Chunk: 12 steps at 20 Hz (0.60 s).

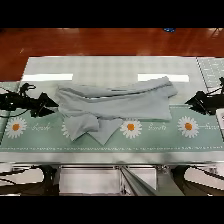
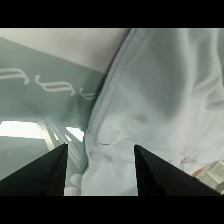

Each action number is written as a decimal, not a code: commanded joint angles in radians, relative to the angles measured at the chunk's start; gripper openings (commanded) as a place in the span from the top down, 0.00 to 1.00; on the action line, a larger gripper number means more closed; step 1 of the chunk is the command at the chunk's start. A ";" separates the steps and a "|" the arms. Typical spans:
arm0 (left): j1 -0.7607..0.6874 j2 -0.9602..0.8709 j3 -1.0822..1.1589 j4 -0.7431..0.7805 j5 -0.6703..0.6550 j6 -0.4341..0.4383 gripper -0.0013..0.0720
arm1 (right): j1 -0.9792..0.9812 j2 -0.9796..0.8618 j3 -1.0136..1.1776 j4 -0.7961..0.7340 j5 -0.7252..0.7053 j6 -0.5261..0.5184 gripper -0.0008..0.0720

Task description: Fold the shirts.

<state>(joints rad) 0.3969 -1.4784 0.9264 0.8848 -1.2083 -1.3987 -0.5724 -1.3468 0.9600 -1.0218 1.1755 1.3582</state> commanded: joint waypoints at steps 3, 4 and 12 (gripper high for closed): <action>-0.083 -0.060 -0.013 -0.011 0.027 -0.001 0.29 | -0.006 0.018 -0.043 0.029 -0.008 -0.010 0.43; -0.095 -0.069 -0.009 -0.011 0.034 -0.001 0.29 | -0.006 0.018 -0.043 0.029 -0.007 -0.010 0.43; -0.110 -0.085 0.065 -0.029 0.008 0.023 0.95 | -0.006 0.018 -0.069 -0.028 0.010 -0.007 0.43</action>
<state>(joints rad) 0.2913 -1.5608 0.9592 0.8646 -1.1728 -1.3846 -0.5785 -1.3296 0.9085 -1.0172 1.1725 1.3499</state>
